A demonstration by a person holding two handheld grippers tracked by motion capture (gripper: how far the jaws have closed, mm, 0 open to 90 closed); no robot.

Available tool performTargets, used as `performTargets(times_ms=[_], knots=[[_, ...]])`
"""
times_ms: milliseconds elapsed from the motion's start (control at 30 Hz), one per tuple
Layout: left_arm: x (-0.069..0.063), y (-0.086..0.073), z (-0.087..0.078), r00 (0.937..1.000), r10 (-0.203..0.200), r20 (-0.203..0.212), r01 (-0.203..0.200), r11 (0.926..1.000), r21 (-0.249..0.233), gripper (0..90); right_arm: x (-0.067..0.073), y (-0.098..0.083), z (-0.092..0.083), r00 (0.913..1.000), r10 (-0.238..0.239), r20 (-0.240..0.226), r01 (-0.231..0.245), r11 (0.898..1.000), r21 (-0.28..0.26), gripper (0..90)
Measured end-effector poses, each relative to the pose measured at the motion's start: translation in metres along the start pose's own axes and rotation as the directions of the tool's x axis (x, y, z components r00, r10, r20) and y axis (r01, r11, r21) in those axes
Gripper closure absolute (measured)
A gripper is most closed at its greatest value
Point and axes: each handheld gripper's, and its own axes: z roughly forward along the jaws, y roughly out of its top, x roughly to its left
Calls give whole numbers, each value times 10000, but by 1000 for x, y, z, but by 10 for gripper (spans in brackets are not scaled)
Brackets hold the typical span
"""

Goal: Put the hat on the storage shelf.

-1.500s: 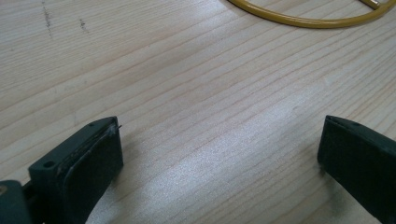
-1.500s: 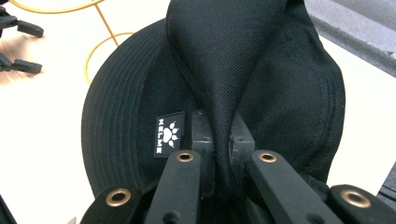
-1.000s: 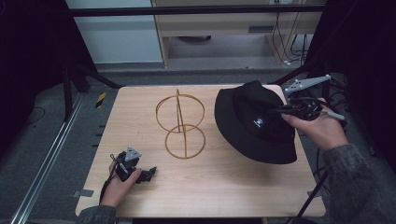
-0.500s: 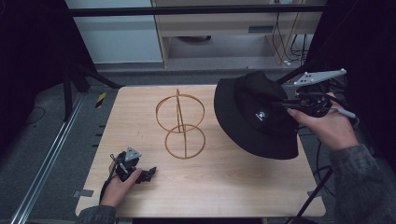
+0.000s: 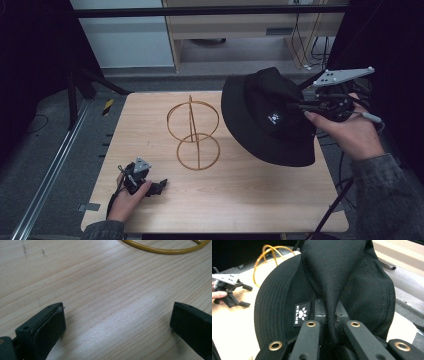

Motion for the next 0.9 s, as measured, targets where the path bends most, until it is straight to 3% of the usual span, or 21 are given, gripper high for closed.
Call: performTargets(times_ms=[333,900], knots=[[0,0,0,10000,-45,-8,45,10000,-71,0,18,22,9,9984,-530,-213,522,9980,-358,856],[0,0,0,10000,-42,-7,42,10000,-61,0,39,52,32,9920,-1124,-571,1110,9935,-267,856]])
